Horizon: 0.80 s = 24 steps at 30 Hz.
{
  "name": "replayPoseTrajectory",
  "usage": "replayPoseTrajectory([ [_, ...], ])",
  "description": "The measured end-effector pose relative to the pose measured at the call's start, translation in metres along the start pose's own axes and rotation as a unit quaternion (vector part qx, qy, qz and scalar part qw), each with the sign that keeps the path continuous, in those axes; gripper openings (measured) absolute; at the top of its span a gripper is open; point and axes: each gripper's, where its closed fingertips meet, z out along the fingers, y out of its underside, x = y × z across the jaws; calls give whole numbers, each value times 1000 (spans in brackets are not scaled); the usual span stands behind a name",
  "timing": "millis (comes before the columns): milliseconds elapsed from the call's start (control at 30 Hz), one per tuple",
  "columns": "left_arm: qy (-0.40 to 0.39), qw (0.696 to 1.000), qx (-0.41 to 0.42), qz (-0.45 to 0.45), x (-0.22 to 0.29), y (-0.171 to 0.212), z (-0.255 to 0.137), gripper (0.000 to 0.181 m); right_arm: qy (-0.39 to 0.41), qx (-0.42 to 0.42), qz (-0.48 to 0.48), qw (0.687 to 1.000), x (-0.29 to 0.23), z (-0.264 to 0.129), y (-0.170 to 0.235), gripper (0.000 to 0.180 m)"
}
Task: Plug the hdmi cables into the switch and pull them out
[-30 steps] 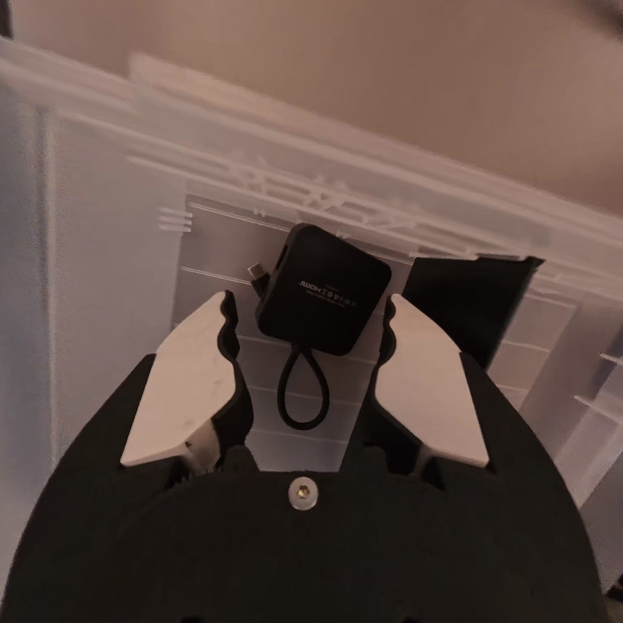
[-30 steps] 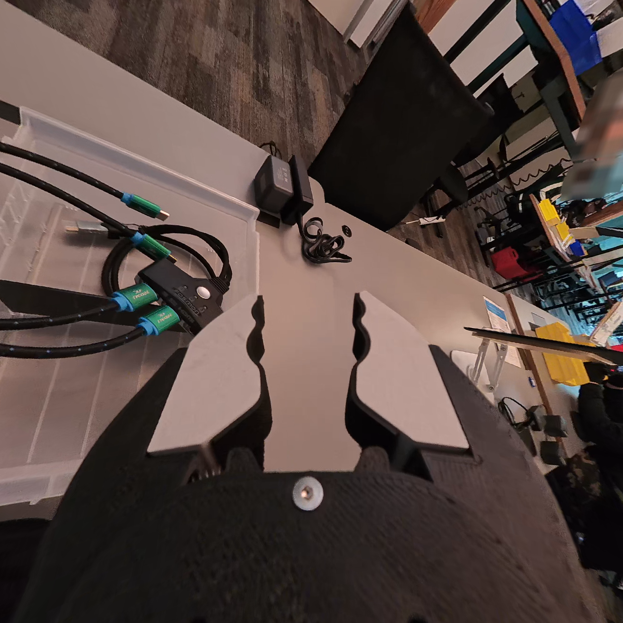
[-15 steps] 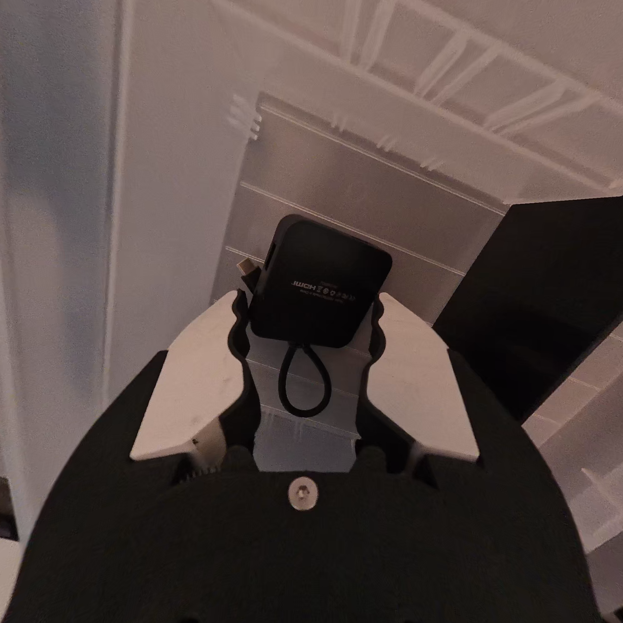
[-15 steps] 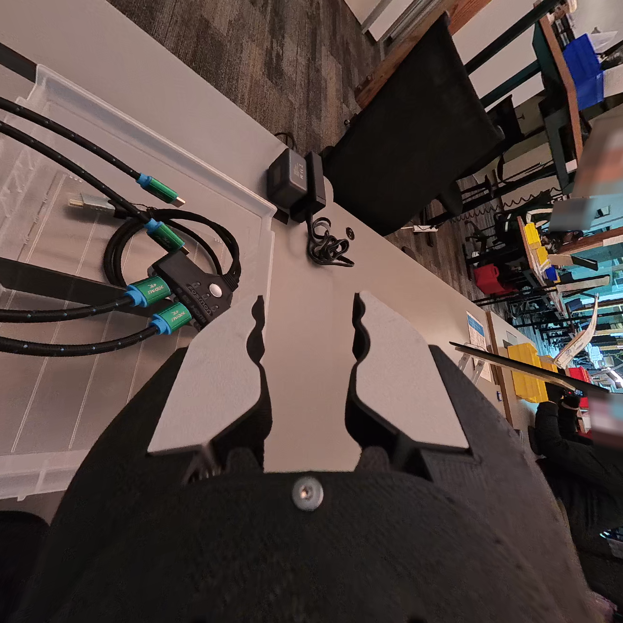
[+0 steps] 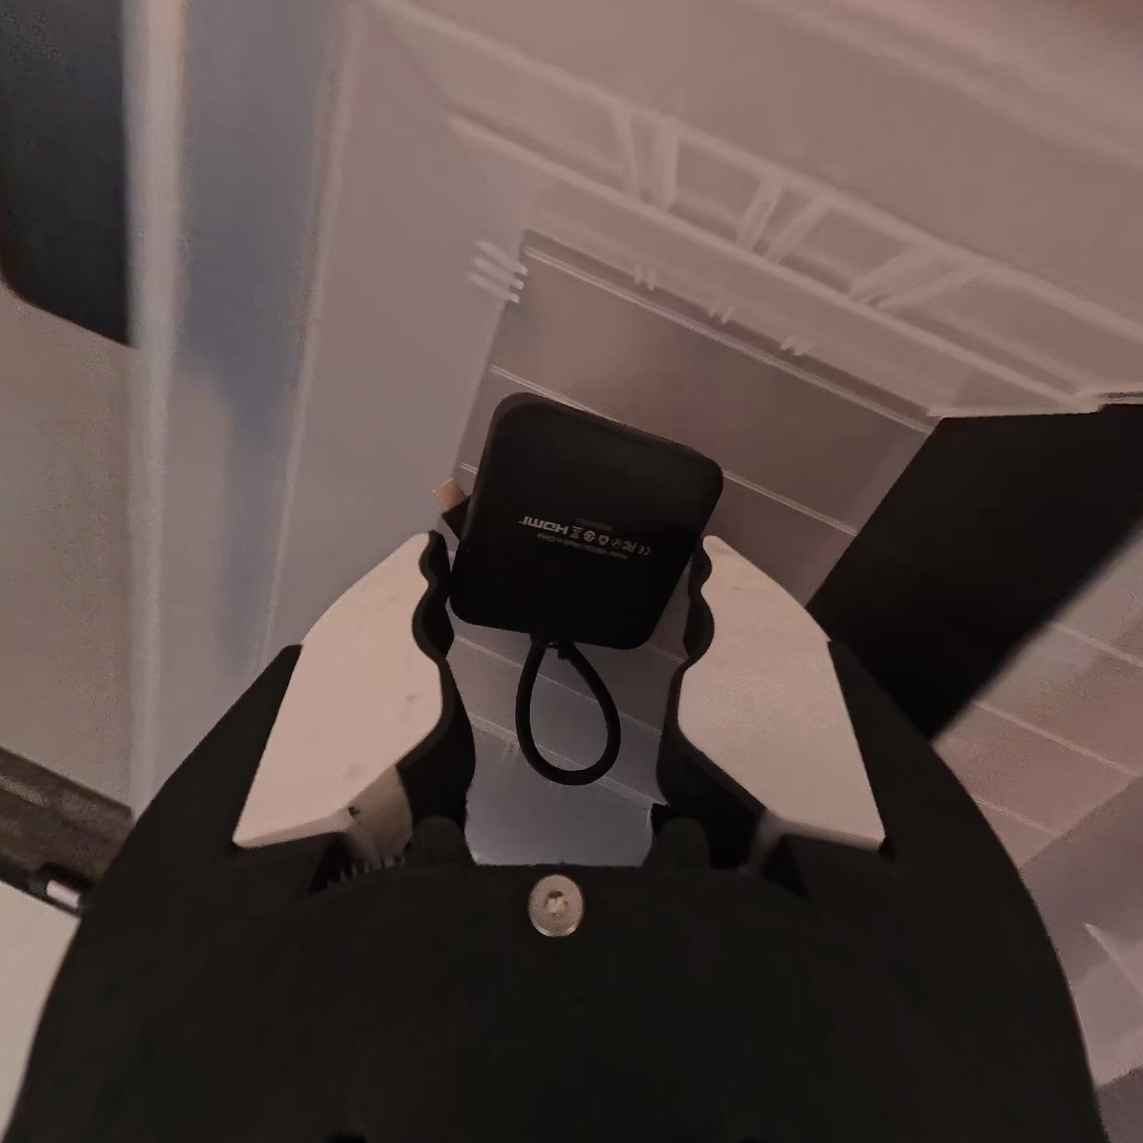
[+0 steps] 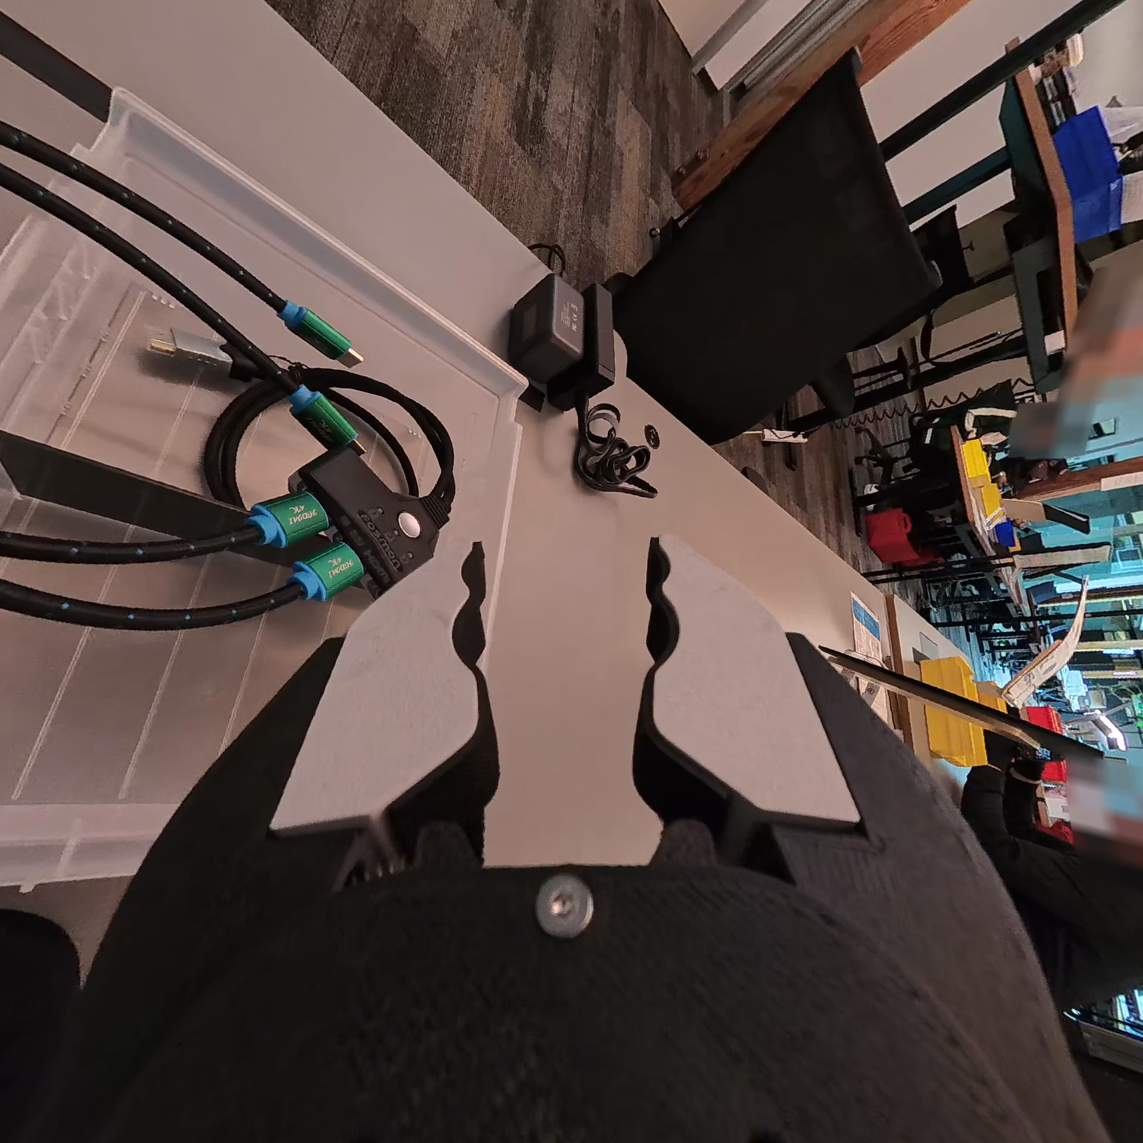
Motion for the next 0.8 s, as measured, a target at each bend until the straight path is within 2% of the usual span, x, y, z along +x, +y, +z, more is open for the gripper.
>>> replayPoseTrajectory([
  [233,-36,989,139,-15,8,-44,-97,74,10,40,0,999,2,-16,-19,51],
  [333,-51,976,210,6,33,-82,-142,74,12,91,2,996,-2,-33,-43,51],
  [467,-114,940,321,10,75,-145,-191,74,-13,200,15,980,-25,-69,-96,51],
  [533,-149,928,341,11,98,-169,-197,74,-103,298,37,948,-62,-103,-136,51],
  [567,-163,923,348,18,111,-180,-196,74,-175,356,50,917,-87,-127,-157,50],
  [633,-165,917,360,44,143,-202,-191,74,-335,457,57,822,-142,-183,-185,45],
  [667,-155,917,365,54,159,-212,-187,74,-408,474,50,779,-169,-203,-192,42],
  [700,-151,915,369,61,171,-221,-184,74,-464,459,39,757,-194,-211,-193,39],
  [733,-151,914,369,71,180,-227,-180,74,-494,434,15,753,-215,-209,-192,41],
  [800,-160,914,364,83,189,-233,-176,74,-508,440,-53,739,-240,-209,-188,42],
])
